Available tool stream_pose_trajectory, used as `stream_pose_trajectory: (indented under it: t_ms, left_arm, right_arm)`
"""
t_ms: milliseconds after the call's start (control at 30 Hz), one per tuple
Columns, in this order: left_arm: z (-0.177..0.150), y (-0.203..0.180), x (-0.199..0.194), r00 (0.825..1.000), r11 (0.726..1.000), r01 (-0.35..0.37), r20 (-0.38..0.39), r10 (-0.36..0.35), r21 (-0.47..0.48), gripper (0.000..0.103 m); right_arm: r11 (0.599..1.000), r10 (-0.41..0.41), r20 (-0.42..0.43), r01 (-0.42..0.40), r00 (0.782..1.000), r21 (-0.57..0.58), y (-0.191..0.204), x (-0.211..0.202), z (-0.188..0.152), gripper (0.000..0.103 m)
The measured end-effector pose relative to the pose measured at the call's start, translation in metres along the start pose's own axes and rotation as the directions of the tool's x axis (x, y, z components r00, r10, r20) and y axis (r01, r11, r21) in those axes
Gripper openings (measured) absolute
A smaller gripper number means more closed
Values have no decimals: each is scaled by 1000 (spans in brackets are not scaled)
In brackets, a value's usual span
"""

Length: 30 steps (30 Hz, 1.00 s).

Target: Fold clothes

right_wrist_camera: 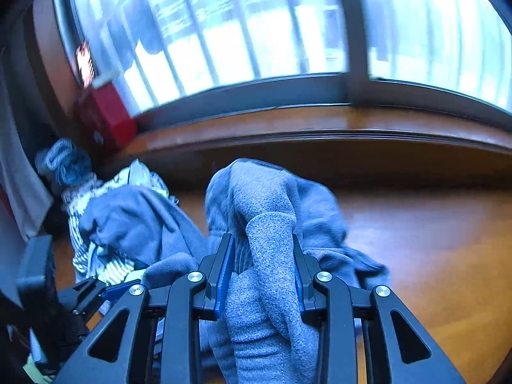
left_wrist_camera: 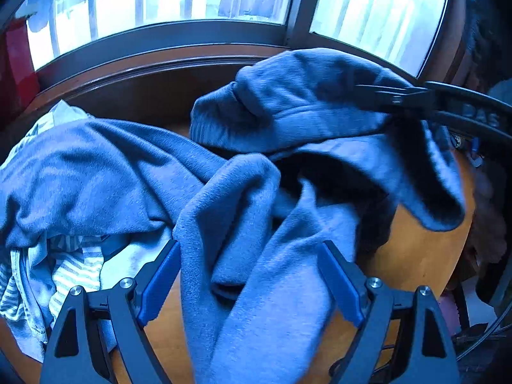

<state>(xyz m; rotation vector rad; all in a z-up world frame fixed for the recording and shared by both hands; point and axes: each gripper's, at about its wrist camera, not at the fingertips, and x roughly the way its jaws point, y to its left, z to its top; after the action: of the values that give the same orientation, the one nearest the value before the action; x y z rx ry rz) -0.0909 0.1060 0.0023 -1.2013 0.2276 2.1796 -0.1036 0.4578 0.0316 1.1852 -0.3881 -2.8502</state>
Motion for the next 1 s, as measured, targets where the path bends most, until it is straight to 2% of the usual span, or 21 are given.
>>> stream_pose_trajectory:
  t_ms: [167, 367, 467, 600, 700, 767, 833, 933, 1000]
  left_arm:
    - [6, -7, 2, 1000, 1000, -11, -2, 11, 23, 86]
    - [13, -14, 5, 1000, 999, -24, -2, 24, 38, 86]
    - [8, -25, 6, 999, 999, -31, -11, 31, 44, 86]
    - [9, -32, 11, 999, 998, -40, -21, 41, 56, 86]
    - [10, -33, 12, 998, 996, -52, -20, 54, 66, 86]
    - [13, -37, 14, 998, 996, -60, -20, 62, 69, 86]
    - [12, -36, 14, 998, 996, -63, -20, 65, 64, 86]
    - [13, -30, 17, 997, 996, -69, -17, 70, 50, 86]
    - [18, -25, 25, 997, 996, -76, -13, 77, 36, 86]
  right_arm:
    - [994, -44, 19, 41, 999, 101, -42, -24, -16, 32]
    - [967, -127, 8, 122, 992, 226, -94, -27, -42, 33]
    - [945, -183, -33, 185, 983, 271, -119, -20, -57, 33]
    - [922, -177, -98, 200, 979, 331, -145, -10, -75, 38]
    - [911, -189, -105, 215, 976, 353, -157, -19, -80, 41]
    - [915, -210, -89, 228, 974, 333, -160, -30, -79, 42]
    - [927, -225, -58, 232, 973, 294, -158, -45, -76, 49]
    - [947, -245, -9, 242, 969, 212, -147, -66, -70, 59]
    - [965, -236, 20, 232, 971, 125, -131, -74, -61, 61]
